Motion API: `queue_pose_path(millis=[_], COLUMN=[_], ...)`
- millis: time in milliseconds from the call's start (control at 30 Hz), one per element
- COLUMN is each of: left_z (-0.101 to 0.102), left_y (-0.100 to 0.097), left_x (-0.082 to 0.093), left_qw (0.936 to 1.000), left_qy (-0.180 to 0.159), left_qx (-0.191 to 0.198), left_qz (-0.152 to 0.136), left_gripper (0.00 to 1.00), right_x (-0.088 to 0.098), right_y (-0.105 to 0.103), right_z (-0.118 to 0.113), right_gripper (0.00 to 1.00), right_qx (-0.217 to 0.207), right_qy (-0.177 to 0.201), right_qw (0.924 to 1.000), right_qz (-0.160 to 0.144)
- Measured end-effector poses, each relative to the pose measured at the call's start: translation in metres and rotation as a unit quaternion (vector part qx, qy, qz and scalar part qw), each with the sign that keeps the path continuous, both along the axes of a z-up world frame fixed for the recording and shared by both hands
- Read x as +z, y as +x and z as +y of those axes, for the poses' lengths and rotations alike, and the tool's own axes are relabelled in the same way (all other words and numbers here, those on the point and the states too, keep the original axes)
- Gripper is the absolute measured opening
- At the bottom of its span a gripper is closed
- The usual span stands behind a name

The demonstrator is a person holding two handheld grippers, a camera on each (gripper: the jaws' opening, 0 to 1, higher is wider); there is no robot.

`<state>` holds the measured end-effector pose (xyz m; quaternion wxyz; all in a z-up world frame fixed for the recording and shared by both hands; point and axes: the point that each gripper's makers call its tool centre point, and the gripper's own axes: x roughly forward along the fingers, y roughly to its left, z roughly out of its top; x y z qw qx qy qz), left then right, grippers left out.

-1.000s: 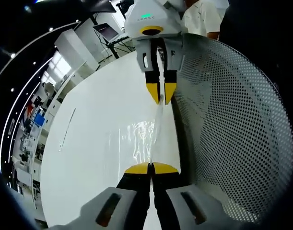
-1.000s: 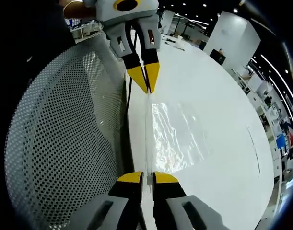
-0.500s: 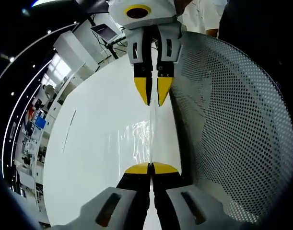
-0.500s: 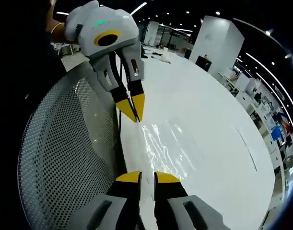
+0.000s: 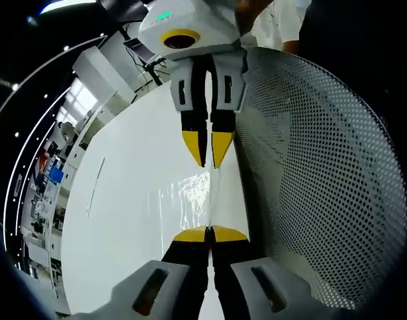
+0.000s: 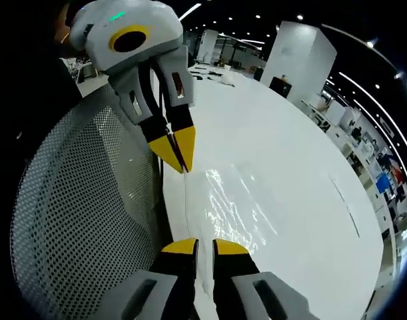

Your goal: Open the resealable bag by pulling the two sides of the seal apart until the entire bag opening is separated and visibly accessible.

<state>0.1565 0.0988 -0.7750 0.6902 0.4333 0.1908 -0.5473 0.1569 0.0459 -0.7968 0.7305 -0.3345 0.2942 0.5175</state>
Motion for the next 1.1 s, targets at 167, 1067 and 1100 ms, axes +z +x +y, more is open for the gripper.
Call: queue_pose_path(millis=[167,1067,1100], left_z=[-0.001,-0.021,-0.022], left_y=[0.000,-0.003,-0.005], left_x=[0.002,0.025,0.023], left_qw=[0.9999,0.9991,0.9992], left_qy=[-0.012,-0.038,-0.035], left_qx=[0.003,-0.010,-0.015], left_qz=[0.004,-0.016,-0.015], left_gripper=[0.00,0.08,0.08], right_x=[-0.005,-0.001,0.001], right_y=[0.000,0.007,0.007], right_z=[0.001,0.018,0.020], right_gripper=[0.04,0.00,0.00], right_qx=[-0.002,-0.072,-0.070], right_qy=[0.000,0.067,0.068], right_qw=[1.0000,0.9938,0.9939], right_qz=[0.006,0.053,0.052])
